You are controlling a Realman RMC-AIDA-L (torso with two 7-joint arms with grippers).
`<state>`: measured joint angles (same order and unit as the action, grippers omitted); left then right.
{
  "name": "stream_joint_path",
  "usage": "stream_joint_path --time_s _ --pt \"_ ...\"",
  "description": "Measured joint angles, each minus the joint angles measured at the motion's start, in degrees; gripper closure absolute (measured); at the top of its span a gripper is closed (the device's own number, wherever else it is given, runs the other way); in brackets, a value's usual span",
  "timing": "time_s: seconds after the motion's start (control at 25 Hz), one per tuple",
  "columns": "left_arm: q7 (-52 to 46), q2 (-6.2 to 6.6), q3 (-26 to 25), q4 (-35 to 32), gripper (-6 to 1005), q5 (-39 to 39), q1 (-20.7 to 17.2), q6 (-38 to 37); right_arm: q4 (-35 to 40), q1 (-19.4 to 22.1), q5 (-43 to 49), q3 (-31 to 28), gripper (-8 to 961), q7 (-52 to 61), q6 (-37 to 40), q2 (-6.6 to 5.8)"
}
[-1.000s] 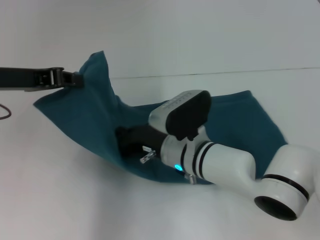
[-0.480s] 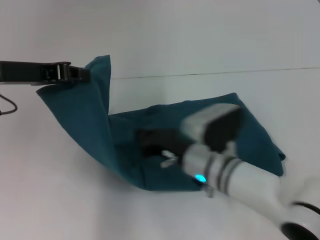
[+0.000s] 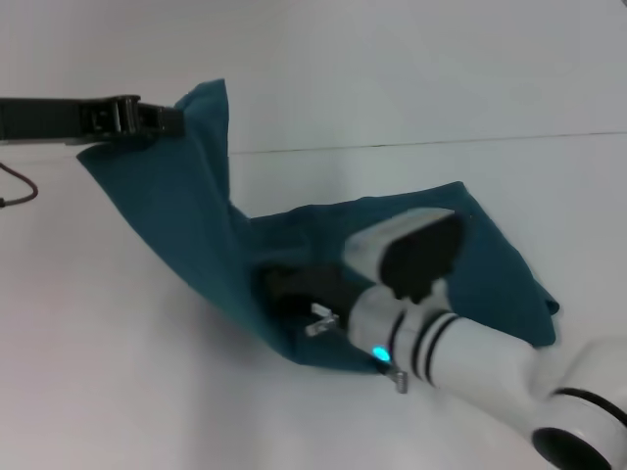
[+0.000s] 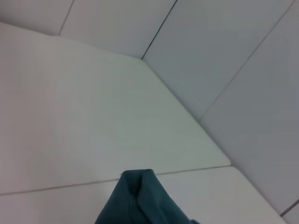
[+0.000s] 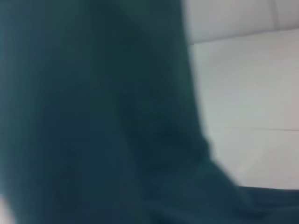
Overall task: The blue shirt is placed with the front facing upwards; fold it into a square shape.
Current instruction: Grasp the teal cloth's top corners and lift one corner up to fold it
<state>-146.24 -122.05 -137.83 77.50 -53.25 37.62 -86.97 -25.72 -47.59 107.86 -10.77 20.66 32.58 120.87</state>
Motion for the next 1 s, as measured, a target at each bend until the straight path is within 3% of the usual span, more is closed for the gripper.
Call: stream_joint_path --time_s 0.4,0.56,0.72,0.88,1.0 --pt "0.6 0.14 0.3 0.2 942 -1.8 0.7 0.3 -3.3 -7.0 5.4 0.3 953 0.2 -4.9 0.65" --pt "0.8 0.01 0.3 -0.4 941 -2.1 1.2 0.6 -3.6 -7.9 5.2 -0.3 953 0.3 -5.1 0.66" --pt "0.9 -0.09 0.3 -0.5 940 -2.1 1.1 1.0 -3.8 -3.4 5.0 -3.1 953 0.2 -2.9 -0.04" --pt "1.1 -0.11 0.2 -0.6 939 -2.1 0.7 1.2 -3.4 3.9 5.3 -7.4 953 0.0 3.5 -0.65" --pt "1.2 -0.19 0.2 -0.6 940 -2.1 0.6 1.3 -3.3 4.3 5.8 -7.8 953 0.2 3.6 -0.73"
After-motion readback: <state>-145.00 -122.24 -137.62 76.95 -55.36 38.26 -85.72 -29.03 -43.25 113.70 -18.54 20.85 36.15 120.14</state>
